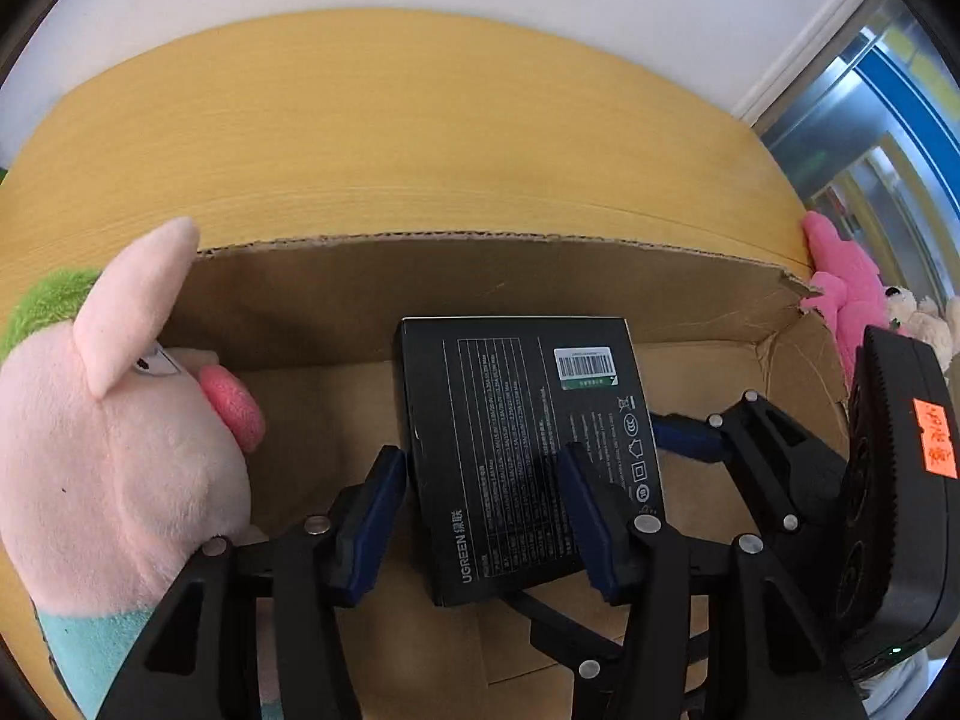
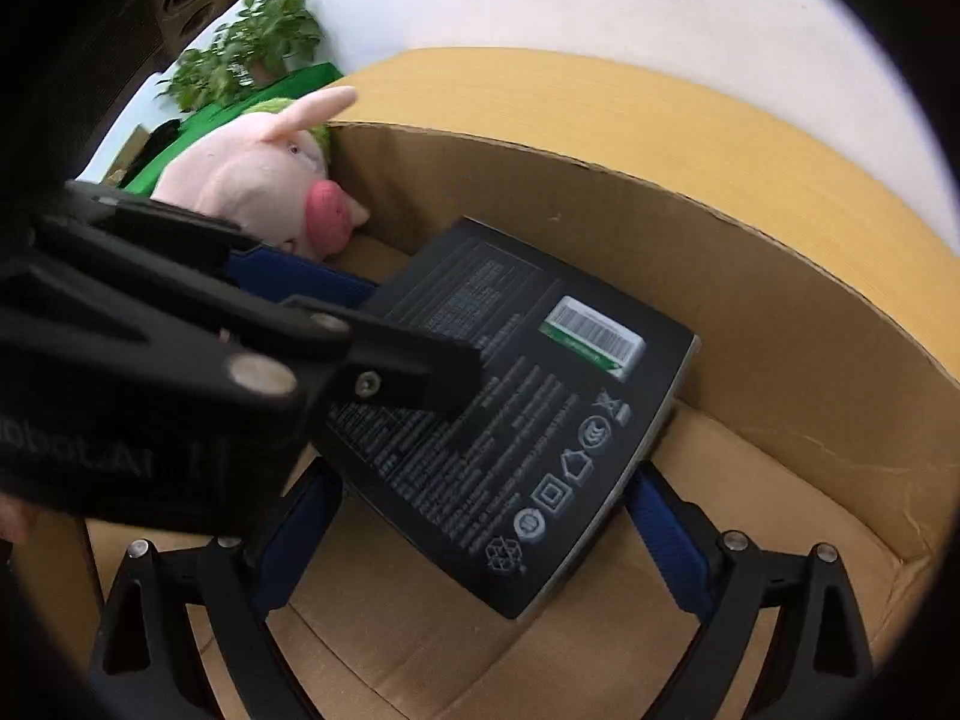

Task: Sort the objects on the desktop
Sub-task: 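Carry the black box with both grippers into the cardboard box, then open both grippers to release the black box inside, then move both grippers to the black sunglasses beside the phone stand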

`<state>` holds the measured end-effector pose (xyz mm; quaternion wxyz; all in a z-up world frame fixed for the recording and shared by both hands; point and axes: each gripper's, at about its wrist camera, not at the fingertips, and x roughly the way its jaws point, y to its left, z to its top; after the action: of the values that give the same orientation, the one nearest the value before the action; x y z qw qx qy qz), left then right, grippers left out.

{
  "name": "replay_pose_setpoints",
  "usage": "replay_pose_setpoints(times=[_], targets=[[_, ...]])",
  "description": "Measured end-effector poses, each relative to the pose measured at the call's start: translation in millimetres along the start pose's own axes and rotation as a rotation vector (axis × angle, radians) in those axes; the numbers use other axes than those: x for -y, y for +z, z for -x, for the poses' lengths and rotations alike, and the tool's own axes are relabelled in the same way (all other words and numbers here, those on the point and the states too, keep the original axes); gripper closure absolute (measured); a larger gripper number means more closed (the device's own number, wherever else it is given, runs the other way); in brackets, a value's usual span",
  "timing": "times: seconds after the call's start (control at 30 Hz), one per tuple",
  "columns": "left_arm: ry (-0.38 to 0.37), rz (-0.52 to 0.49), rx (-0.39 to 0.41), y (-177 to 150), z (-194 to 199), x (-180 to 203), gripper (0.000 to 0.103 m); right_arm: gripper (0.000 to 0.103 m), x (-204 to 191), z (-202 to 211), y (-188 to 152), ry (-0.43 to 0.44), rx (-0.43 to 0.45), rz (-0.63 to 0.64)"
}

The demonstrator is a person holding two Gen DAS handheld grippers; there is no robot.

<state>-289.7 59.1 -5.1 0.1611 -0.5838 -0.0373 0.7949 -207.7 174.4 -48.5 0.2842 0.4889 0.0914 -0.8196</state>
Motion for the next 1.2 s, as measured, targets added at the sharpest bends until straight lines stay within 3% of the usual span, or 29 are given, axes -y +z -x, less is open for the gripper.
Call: replay_pose_setpoints(times=[0.1, 0.17, 0.27, 0.33, 0.47, 0.57, 0.7, 0.83, 0.97, 1.2], targets=[[0.024, -0.002, 0.007, -2, 6, 11, 0.052, 0.007, -2, 14, -15, -0.024, 0.005, -0.019], [0.053, -0.001, 0.034, -2, 14, 15, 0.052, 0.007, -8, 17, 1, -0.031, 0.021, -0.033], [0.158, -0.054, 0.115, -12, 53, 30, 0.052, 0.006, -14, 42, 2, -0.002, 0.026, -0.031], [0.169, -0.084, 0.207, -23, 96, 40, 0.049, 0.007, -24, 65, -2, -0.039, 0.040, 0.003], [0.215, -0.092, 0.399, -55, 178, 43, 0.020, 0.007, -52, 109, -7, -0.095, 0.120, 0.014], [0.301, -0.117, 0.569, -99, 232, 48, 0.001, 0.006, -84, 156, -22, -0.135, 0.247, 0.042], [0.393, -0.213, 0.776, -174, 273, 61, 0.000, 0.001, -122, 206, -58, -0.125, 0.420, 0.005], [0.389, -0.251, 0.801, -242, 283, 53, 0.000, 0.001, -145, 224, -101, -0.115, 0.495, -0.056], [0.323, -0.237, 0.787, -303, 266, 55, 0.000, 0.001, -164, 224, -146, -0.206, 0.520, -0.065], [0.263, -0.184, 0.712, -376, 235, 58, 0.000, 0.001, -183, 224, -201, -0.226, 0.487, -0.140]])
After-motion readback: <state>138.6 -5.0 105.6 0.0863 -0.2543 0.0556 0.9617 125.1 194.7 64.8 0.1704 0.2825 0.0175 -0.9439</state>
